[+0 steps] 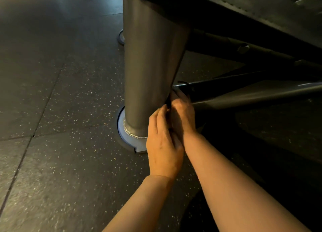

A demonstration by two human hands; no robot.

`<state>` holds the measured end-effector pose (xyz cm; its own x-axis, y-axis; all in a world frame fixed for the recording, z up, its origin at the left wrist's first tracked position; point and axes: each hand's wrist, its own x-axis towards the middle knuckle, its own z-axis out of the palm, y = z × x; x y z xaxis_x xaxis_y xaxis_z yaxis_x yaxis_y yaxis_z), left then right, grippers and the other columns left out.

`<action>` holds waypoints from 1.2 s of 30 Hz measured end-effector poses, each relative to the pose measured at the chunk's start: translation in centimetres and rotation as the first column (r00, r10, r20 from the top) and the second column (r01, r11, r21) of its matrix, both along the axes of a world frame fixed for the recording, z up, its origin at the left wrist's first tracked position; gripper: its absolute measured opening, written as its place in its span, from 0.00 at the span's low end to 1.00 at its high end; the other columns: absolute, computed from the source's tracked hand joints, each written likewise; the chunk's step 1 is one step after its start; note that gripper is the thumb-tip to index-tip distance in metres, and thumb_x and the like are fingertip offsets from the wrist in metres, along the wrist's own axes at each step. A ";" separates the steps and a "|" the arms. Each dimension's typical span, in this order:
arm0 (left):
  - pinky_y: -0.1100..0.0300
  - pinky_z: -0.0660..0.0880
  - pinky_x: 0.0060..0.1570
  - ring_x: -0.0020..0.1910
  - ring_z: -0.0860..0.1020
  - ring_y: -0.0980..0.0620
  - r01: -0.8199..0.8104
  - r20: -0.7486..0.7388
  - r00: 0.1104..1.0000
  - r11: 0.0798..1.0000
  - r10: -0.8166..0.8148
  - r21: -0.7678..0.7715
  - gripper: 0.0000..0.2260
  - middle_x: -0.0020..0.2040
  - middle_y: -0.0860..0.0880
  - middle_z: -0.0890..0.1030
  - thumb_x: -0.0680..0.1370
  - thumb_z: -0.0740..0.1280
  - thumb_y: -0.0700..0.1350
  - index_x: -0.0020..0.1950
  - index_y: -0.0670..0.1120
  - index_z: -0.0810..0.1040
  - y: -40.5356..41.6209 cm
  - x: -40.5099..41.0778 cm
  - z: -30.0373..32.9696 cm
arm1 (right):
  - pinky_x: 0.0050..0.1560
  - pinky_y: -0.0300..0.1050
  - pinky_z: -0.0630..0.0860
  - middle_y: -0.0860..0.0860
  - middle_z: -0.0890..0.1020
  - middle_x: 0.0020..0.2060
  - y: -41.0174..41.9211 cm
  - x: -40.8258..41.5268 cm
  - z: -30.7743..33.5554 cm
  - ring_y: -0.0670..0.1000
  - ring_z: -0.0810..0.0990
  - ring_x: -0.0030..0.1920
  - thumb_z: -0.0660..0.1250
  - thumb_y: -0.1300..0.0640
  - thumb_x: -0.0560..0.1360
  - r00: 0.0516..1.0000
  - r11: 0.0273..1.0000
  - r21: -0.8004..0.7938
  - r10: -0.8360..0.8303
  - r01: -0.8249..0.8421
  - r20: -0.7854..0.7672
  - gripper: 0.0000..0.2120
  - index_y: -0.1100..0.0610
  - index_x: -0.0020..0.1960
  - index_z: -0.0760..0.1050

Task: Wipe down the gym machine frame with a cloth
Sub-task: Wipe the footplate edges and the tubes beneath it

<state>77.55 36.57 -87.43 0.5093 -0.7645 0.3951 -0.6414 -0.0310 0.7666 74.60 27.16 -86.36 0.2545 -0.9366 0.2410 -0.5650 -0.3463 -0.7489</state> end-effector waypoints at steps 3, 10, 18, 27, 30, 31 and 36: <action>0.62 0.61 0.70 0.70 0.67 0.49 0.090 0.053 0.994 0.987 -0.097 0.130 0.29 0.71 0.41 0.70 0.72 0.56 0.34 0.75 0.39 0.64 -0.9 0.4 0.1 | 0.68 0.43 0.63 0.52 0.73 0.69 -3.2 -0.9 0.9 0.53 0.69 0.69 0.57 0.54 0.82 0.983 0.979 0.197 0.088 -0.056 -0.159 0.17 0.53 0.69 0.72; 0.55 0.57 0.73 0.74 0.60 0.43 0.112 0.203 0.951 0.872 -0.233 0.477 0.32 0.75 0.39 0.63 0.74 0.60 0.31 0.77 0.37 0.55 -3.1 -0.2 0.3 | 0.74 0.54 0.61 0.56 0.57 0.76 -4.8 -4.3 0.0 0.59 0.58 0.75 0.64 0.57 0.77 0.908 0.984 0.024 -0.156 0.179 -0.390 0.34 0.46 0.78 0.53; 0.54 0.51 0.75 0.76 0.57 0.42 -0.017 0.356 0.903 0.810 -0.239 0.587 0.29 0.76 0.38 0.61 0.80 0.60 0.42 0.77 0.37 0.53 -4.5 -1.4 1.0 | 0.72 0.49 0.58 0.50 0.64 0.74 -4.6 -3.6 0.3 0.55 0.59 0.74 0.64 0.58 0.77 0.897 0.999 -0.028 -0.040 0.031 -0.439 0.27 0.45 0.74 0.64; 0.51 0.72 0.65 0.63 0.76 0.51 0.090 -0.215 0.965 0.959 -0.151 -0.268 0.17 0.64 0.44 0.78 0.81 0.58 0.41 0.68 0.37 0.73 -3.9 -1.3 5.4 | 0.50 0.40 0.77 0.47 0.77 0.46 1.5 -2.9 6.0 0.45 0.77 0.49 0.73 0.63 0.71 0.676 0.903 -0.115 -0.220 0.413 0.703 0.12 0.62 0.52 0.73; 0.57 0.73 0.63 0.62 0.78 0.53 0.023 -0.247 0.958 0.901 -0.143 -0.433 0.15 0.61 0.45 0.80 0.82 0.57 0.38 0.65 0.37 0.76 -4.4 -1.7 7.8 | 0.45 0.39 0.78 0.51 0.78 0.41 1.4 -2.4 9.4 0.47 0.79 0.43 0.75 0.65 0.70 0.562 0.939 -0.041 -0.169 0.341 0.810 0.11 0.62 0.47 0.74; 0.59 0.73 0.62 0.61 0.78 0.55 0.002 -0.246 0.961 0.891 -0.128 -0.455 0.14 0.60 0.46 0.80 0.82 0.58 0.38 0.65 0.37 0.76 -4.5 -1.7 8.2 | 0.44 0.39 0.78 0.52 0.79 0.40 1.2 -2.6 10.0 0.46 0.79 0.42 0.74 0.66 0.70 0.499 0.947 0.034 -0.198 0.319 0.844 0.10 0.62 0.46 0.75; 0.62 0.70 0.65 0.65 0.75 0.57 0.073 -0.181 0.970 0.906 -0.161 -0.417 0.16 0.64 0.45 0.78 0.81 0.60 0.38 0.68 0.37 0.74 -4.8 -2.6 8.6 | 0.40 0.46 0.81 0.58 0.81 0.40 -1.3 -5.3 11.6 0.51 0.80 0.37 0.71 0.72 0.68 0.061 0.839 0.388 -0.441 0.380 0.895 0.09 0.61 0.42 0.75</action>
